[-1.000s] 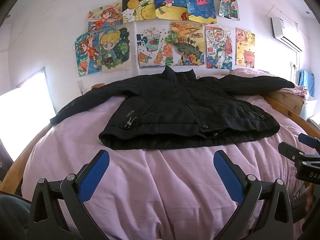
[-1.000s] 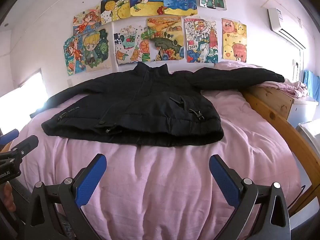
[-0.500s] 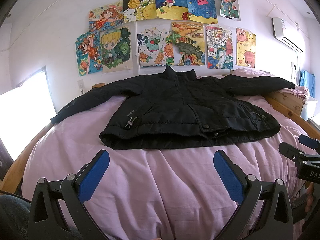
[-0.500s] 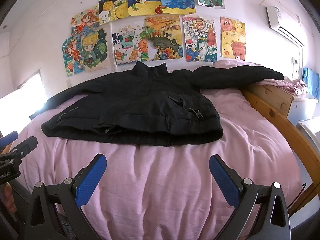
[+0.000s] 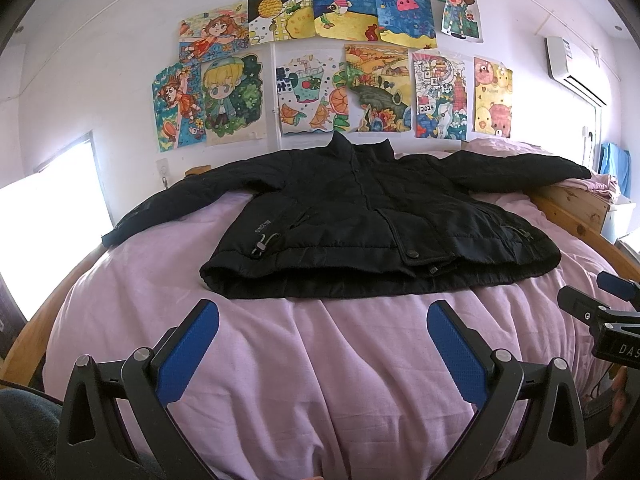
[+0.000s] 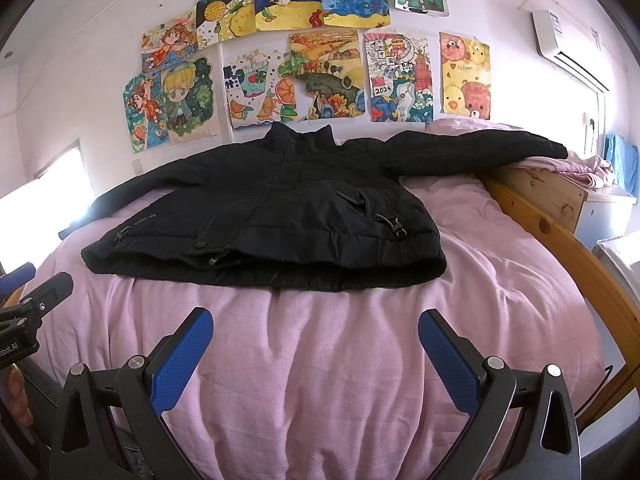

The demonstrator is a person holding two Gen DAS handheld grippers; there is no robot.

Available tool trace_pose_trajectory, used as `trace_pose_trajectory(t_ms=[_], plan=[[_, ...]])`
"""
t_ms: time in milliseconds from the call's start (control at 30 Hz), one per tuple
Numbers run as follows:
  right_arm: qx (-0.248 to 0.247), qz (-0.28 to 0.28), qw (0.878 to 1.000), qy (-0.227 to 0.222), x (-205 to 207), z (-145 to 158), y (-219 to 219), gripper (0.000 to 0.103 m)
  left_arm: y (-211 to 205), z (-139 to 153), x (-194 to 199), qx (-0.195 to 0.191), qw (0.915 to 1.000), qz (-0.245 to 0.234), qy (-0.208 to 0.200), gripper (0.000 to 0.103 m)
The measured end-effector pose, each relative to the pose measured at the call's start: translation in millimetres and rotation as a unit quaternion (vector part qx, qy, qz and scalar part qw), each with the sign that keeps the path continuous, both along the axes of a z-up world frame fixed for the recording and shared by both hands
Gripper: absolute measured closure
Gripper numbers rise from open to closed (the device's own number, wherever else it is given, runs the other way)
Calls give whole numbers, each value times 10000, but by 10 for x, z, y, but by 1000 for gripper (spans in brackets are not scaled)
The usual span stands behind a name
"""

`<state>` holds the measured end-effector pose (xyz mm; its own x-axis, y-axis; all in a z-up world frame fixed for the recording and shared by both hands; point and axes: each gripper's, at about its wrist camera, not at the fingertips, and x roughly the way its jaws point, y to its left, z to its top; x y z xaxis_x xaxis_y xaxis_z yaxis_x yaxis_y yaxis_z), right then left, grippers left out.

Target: Fold large clothes

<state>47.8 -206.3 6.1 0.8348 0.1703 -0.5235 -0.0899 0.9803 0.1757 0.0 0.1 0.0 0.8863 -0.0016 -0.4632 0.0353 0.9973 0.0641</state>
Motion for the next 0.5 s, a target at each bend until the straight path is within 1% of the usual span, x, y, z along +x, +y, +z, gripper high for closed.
trace_pose_trajectory(t_ms=[500], plan=[[20,0,10000,13,1,-6,2,0,0,0,0,-13,10000,-4,-1,1]])
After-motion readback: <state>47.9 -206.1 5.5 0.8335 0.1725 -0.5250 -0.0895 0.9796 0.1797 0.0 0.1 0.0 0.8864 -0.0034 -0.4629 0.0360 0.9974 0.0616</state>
